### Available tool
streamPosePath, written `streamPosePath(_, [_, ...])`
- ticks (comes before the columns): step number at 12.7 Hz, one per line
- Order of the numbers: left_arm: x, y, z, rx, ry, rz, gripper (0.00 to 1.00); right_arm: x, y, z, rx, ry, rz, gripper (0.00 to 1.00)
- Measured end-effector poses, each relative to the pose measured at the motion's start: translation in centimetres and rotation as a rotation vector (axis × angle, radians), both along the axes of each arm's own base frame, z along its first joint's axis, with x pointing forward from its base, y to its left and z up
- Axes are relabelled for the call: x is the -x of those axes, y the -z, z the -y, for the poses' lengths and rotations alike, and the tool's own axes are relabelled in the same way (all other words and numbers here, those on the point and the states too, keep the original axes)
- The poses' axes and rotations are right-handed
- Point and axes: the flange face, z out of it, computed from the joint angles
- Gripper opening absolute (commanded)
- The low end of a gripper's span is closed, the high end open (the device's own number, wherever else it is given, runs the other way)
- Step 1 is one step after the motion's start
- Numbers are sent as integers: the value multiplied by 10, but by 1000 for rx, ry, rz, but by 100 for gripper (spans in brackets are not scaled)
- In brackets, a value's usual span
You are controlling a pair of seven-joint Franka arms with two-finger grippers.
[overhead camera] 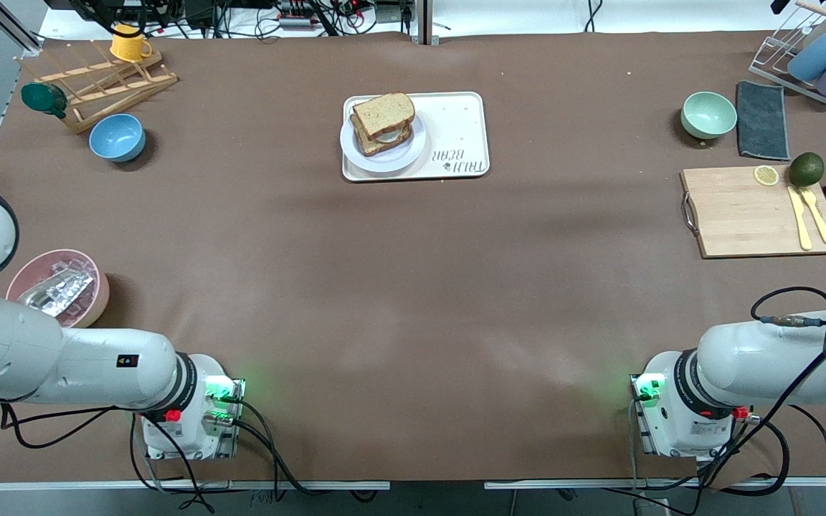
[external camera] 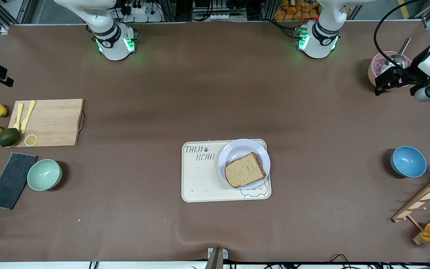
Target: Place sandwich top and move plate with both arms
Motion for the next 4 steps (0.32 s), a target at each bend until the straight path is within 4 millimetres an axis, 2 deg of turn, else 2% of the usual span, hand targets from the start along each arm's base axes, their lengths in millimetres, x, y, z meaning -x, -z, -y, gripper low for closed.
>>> streamPosePath(4, [1,-3,-9,0,-16,6,100,0,0,0,0,0,0,100])
